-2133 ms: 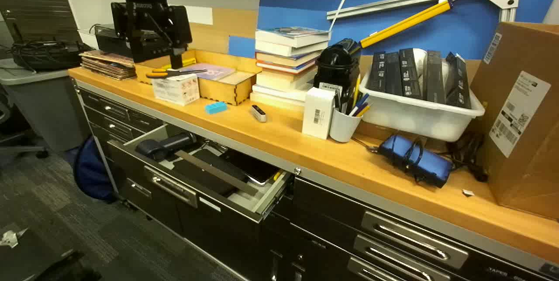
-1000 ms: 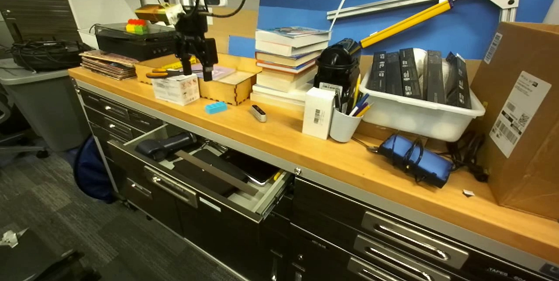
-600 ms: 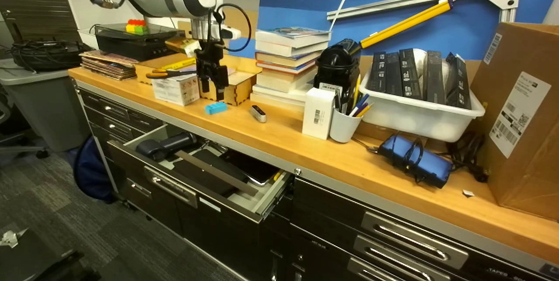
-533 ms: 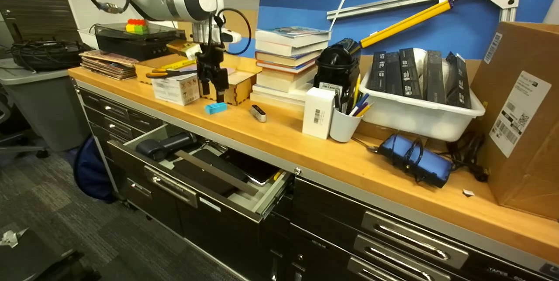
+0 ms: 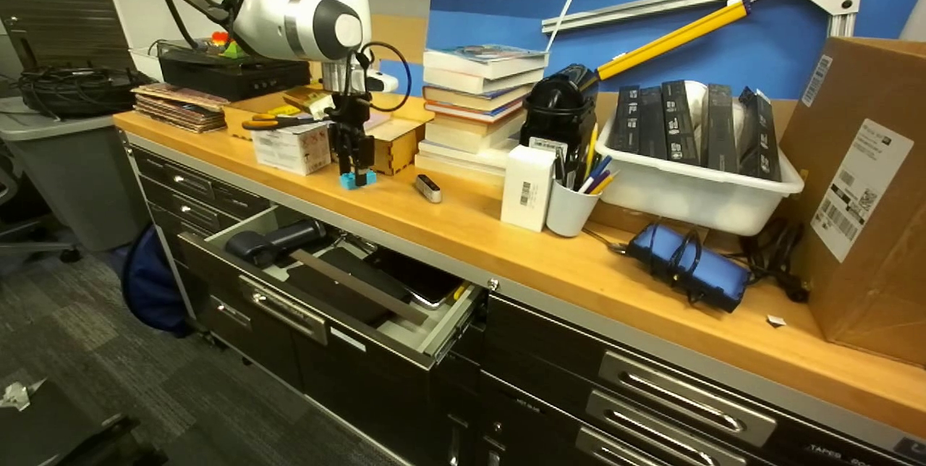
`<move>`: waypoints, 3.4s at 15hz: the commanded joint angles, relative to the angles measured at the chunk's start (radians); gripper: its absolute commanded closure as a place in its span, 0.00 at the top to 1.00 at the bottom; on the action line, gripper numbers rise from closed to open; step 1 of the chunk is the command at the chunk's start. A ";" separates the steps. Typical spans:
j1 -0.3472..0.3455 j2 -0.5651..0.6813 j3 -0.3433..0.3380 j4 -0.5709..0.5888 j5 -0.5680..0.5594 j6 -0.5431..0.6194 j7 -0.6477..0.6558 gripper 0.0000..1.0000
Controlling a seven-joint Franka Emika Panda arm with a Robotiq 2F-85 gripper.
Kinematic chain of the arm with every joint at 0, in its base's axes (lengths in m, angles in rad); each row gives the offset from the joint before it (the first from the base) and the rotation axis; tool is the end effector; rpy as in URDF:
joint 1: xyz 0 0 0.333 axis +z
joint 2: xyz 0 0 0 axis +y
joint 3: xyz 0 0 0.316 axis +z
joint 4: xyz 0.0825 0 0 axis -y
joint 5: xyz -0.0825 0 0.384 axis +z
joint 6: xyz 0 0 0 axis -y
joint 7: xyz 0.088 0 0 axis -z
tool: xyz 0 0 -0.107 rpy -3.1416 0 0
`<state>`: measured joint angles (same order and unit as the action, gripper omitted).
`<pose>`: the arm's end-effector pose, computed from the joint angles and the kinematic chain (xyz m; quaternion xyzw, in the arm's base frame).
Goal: Put the blue object in the drawer and close the drawer.
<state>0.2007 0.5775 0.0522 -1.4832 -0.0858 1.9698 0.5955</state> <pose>0.6779 0.1635 0.3308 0.9865 -0.1556 -0.0309 0.0407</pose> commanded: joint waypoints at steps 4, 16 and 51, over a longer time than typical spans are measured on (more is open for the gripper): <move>0.011 -0.017 -0.041 0.005 0.022 -0.022 0.045 0.18; -0.058 -0.285 -0.066 -0.491 0.114 0.027 0.118 0.13; -0.098 -0.298 -0.068 -0.772 0.166 -0.037 0.041 1.00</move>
<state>0.0854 0.2621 -0.0181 -2.2598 0.1094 1.9034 0.5893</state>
